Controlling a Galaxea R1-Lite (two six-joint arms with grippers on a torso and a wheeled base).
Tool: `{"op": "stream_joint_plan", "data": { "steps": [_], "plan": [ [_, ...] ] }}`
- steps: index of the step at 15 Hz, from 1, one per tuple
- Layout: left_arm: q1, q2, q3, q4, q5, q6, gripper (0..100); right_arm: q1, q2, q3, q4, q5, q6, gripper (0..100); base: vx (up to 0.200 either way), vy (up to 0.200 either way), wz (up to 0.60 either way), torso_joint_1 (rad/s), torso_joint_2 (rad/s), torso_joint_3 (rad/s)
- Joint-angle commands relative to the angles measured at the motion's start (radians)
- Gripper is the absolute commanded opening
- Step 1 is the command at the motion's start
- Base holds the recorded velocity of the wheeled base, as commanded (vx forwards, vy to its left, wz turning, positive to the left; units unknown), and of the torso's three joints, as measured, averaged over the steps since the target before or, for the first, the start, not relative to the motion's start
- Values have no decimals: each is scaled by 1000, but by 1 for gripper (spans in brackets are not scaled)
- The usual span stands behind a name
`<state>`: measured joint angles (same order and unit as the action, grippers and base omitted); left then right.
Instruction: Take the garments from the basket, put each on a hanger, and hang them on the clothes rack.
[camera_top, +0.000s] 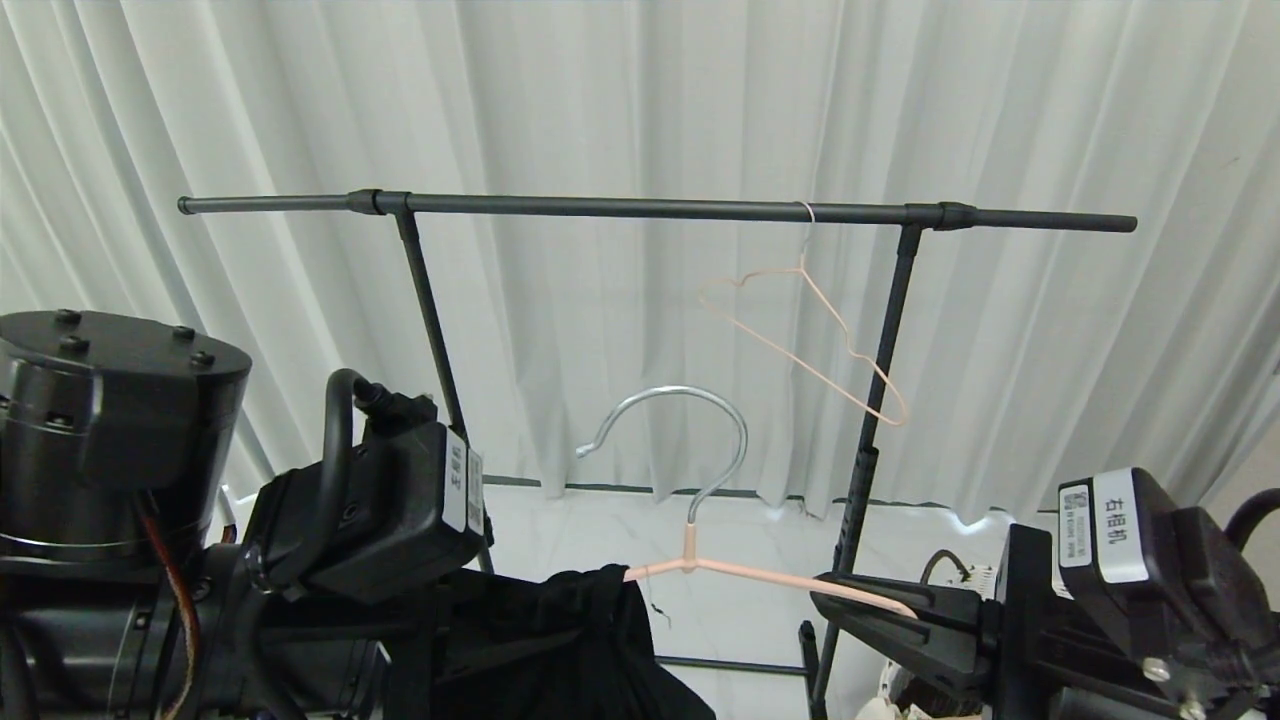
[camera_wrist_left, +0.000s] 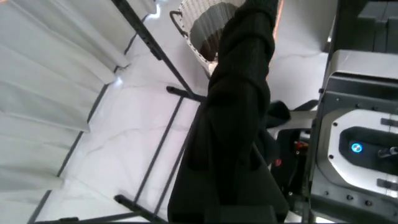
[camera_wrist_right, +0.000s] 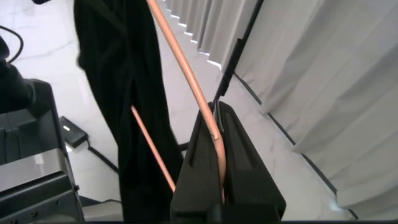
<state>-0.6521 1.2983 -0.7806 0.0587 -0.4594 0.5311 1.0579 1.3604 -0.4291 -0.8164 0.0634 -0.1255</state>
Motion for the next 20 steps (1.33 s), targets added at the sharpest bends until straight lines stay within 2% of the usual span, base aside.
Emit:
{"op": "stream_joint_plan", "data": {
  "steps": [1, 2, 4, 7, 9, 12, 14, 16, 17, 19, 20],
  "plan": [
    [0, -1, 1, -2, 2, -26, 0, 1, -3, 3, -1, -1, 0, 0, 0, 0, 0, 0, 0, 0],
    [2, -1, 1, -2, 2, -42, 0, -1, -3, 3, 0, -1, 0, 100, 0, 0, 0, 0, 0, 0],
    [6, 1, 3, -2, 5, -46, 0, -13, -7, 1, 16, -20, 0, 100, 0, 0, 0, 0, 0, 0],
    [46, -2, 26, -2, 24, -46, 0, -87, -21, -5, 36, -128, 0, 100, 0, 0, 0, 0, 0, 0],
    [81, -11, 38, -2, 45, -46, 0, -145, -40, 3, 49, -126, 0, 100, 0, 0, 0, 0, 0, 0],
    [221, -4, 40, -71, 50, -65, 0, -167, -64, 36, 91, -96, 47, 100, 0, 0, 0, 0, 0, 0],
    [241, -10, 24, -146, 80, -178, 0, -160, -37, 38, 94, -73, 98, 100, 0, 0, 0, 0, 0, 0],
    [209, -17, -3, -186, 162, -295, 0, -108, 23, 26, 95, -73, 205, 100, 0, 0, 0, 0, 0, 0],
    [192, -20, -14, -204, 176, -330, 0, -70, 63, 7, 95, -76, 282, 100, 0, 0, 0, 0, 0, 0],
    [167, -28, -15, -232, 180, -332, 0, -13, 158, -68, 95, -83, 458, 100, 0, 0, 0, 0, 0, 0],
    [151, -34, -15, -232, 180, -332, 0, -9, 204, -109, 95, -89, 509, 100, 0, 0, 0, 0, 0, 0]
  ]
}}
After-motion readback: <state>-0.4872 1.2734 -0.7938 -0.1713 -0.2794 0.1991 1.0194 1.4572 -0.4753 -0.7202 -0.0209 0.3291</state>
